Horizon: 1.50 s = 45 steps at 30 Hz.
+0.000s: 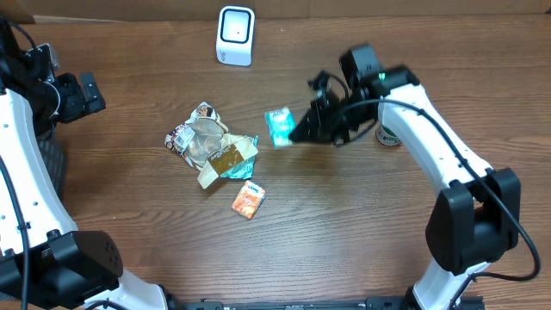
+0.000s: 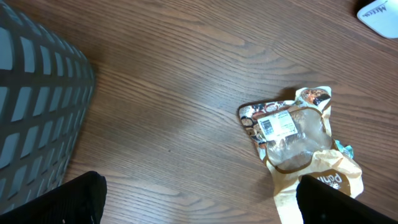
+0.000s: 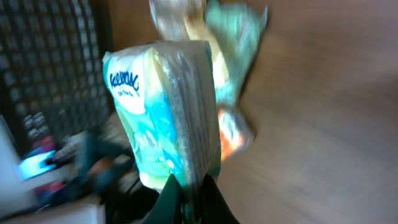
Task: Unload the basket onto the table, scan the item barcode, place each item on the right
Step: 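Lift the teal tissue pack and present it to the white scanner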
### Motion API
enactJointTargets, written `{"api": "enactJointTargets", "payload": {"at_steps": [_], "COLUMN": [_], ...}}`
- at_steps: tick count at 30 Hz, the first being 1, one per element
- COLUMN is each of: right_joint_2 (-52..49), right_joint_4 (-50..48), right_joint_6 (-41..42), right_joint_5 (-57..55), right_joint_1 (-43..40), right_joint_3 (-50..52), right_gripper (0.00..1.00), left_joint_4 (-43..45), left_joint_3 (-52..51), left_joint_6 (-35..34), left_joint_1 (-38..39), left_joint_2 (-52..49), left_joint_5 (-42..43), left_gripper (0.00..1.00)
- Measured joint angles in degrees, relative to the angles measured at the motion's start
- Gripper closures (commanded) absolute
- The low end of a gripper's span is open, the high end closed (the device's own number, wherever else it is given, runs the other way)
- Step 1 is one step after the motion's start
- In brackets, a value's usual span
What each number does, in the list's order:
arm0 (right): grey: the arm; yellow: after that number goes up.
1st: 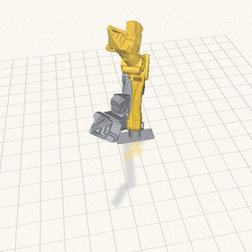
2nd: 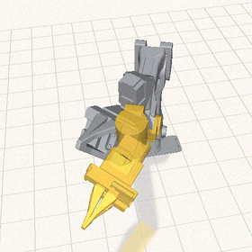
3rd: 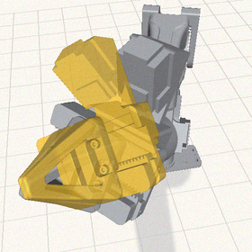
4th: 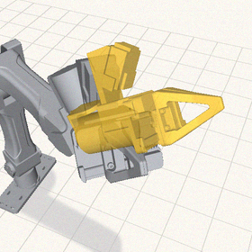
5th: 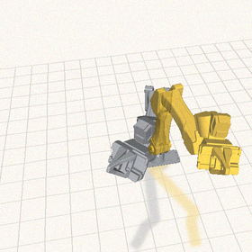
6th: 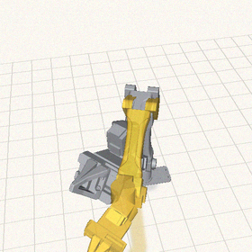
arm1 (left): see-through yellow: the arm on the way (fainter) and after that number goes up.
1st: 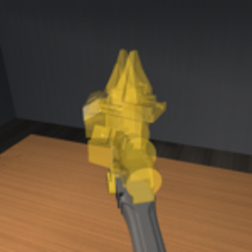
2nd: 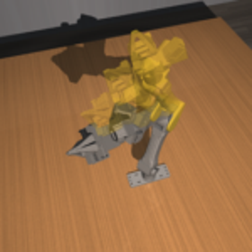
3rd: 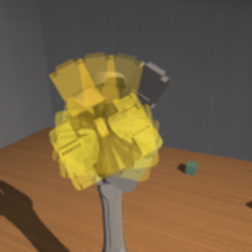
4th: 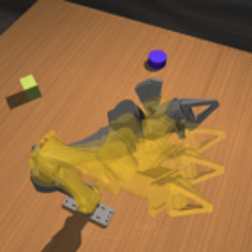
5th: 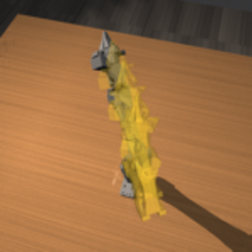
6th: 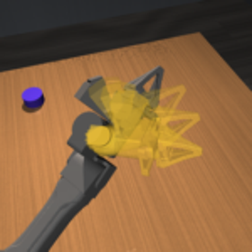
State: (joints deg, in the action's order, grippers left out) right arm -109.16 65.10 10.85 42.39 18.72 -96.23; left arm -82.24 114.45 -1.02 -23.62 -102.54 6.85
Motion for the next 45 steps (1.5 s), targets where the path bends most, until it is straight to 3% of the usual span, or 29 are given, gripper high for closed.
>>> {"api": "enactJointTargets", "payload": {"at_steps": [6,11,17,26,33,45], "right_joint_2": [-3.93,-7.43,-18.05,-33.42,-40.37,-41.24], "right_joint_4": [0.59,-17.62,-40.98,-64.26,-67.17,-69.68], "right_joint_6": [-0.61,-3.89,-12.44,-36.41,-56.63,-65.0], "right_joint_5": [-17.42,-39.45,-55.17,-62.97,-64.06,-66.6], "right_joint_1": [3.45,9.16,12.44,12.11,12.07,12.61], "right_joint_3": [-24.44,-29.2,-29.22,-29.03,-29.03,-29.03], "right_gripper": [0.96,0.96,0.96,0.96,0.96,0.96], "left_joint_4": [0.0,0.0,0.02,0.0,0.0,-0.02], "left_joint_3": [0.0,0.0,0.0,0.0,0.0,0.0], "left_joint_6": [-0.02,-0.02,-0.02,-0.02,-0.02,-0.02], "left_joint_1": [0.0,0.0,0.0,0.0,0.0,0.0], "left_joint_2": [0.0,0.0,0.0,0.0,0.0,0.0], "left_joint_5": [0.0,0.0,-0.02,0.02,0.0,0.0], "left_gripper": [0.0,0.0,0.0,0.0,0.0,0.0]}}
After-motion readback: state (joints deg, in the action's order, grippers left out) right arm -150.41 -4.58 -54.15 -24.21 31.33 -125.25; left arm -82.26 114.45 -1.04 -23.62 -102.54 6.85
